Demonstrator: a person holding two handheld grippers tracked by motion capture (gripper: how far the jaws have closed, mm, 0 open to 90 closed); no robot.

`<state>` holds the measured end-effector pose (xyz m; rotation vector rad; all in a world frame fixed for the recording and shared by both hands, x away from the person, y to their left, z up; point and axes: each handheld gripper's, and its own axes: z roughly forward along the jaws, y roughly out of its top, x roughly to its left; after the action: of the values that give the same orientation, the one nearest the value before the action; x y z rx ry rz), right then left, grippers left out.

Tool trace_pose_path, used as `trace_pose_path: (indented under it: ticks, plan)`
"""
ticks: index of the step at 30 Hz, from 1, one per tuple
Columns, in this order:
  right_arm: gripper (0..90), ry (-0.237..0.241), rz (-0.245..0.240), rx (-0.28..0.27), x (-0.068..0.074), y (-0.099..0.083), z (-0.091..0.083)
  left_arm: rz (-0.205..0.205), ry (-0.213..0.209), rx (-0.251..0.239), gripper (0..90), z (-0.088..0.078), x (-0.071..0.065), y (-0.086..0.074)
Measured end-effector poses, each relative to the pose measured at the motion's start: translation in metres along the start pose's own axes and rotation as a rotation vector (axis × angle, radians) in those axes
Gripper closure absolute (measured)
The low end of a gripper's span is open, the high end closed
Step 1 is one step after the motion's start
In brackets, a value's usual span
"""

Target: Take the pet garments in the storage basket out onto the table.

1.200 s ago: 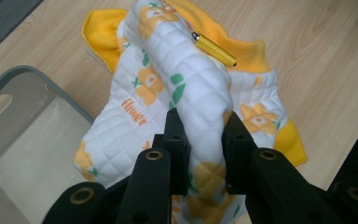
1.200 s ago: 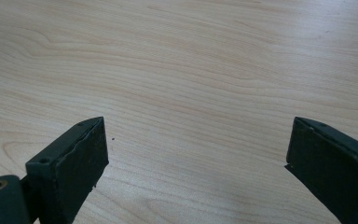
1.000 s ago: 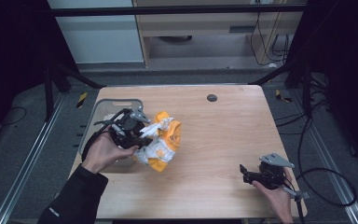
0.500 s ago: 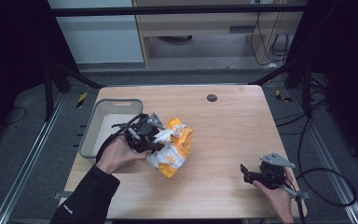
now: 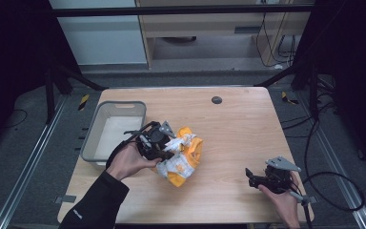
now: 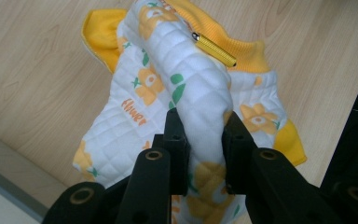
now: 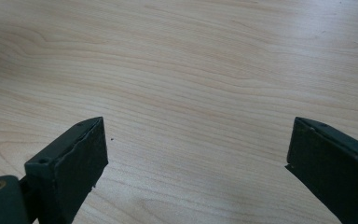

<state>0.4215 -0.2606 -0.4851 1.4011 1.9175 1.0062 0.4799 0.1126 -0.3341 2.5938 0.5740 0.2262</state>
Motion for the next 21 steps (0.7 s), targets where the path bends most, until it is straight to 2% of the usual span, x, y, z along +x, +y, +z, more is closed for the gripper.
trace_pose_path:
  ticks: [20,21]
  plan:
    - [4.8,0.005,-0.004,0.007,0.001,-0.001,0.001,0.047,-0.038,0.05,75.1,0.036,-0.013,0.009]
    - [4.8,0.005,-0.004,0.006,0.001,-0.001,0.001,0.039,-0.043,0.051,75.1,0.037,-0.013,0.009]
